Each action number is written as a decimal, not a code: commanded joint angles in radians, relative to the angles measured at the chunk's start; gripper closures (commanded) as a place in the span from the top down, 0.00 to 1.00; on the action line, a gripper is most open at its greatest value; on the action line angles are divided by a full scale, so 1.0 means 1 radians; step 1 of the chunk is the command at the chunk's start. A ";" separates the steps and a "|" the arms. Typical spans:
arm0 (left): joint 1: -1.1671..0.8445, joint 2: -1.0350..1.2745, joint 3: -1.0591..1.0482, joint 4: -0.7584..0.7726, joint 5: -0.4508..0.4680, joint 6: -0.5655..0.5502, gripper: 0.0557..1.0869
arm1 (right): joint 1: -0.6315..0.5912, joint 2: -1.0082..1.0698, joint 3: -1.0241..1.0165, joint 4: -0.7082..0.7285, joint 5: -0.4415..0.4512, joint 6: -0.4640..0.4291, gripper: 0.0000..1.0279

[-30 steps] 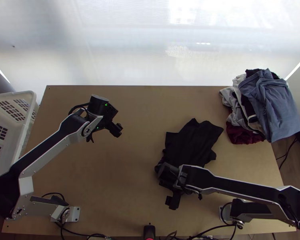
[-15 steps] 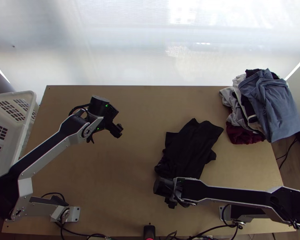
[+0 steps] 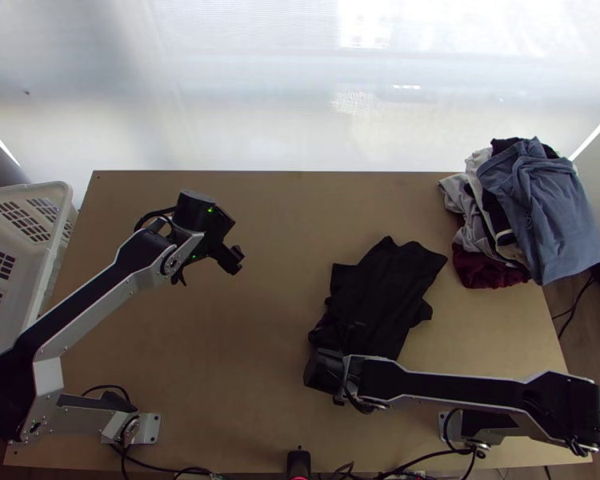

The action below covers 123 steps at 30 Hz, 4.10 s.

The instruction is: Fold the t-shirt

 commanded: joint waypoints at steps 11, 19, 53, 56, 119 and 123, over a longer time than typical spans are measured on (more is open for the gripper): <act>0.018 -0.014 -0.002 0.003 0.000 0.011 0.95 | -0.235 0.033 -0.042 0.008 0.157 -0.069 0.61; 0.047 -0.019 -0.005 0.006 0.000 0.025 0.95 | -0.354 0.038 -0.030 0.016 0.134 -0.091 0.07; 0.113 -0.056 0.016 -0.023 -0.001 0.025 0.95 | -0.920 -0.247 0.785 -0.541 -0.543 -0.209 0.03; 0.116 -0.059 0.029 -0.035 -0.003 0.027 0.95 | -0.974 -0.246 0.838 -0.575 -0.570 -0.210 0.03; 0.116 -0.056 0.036 -0.140 -0.092 0.053 0.95 | -1.414 0.544 1.615 -0.220 -0.817 -0.306 0.03; 0.107 -0.046 0.039 -0.141 -0.095 0.060 0.95 | -1.534 0.539 1.615 -0.156 -0.796 -0.192 0.03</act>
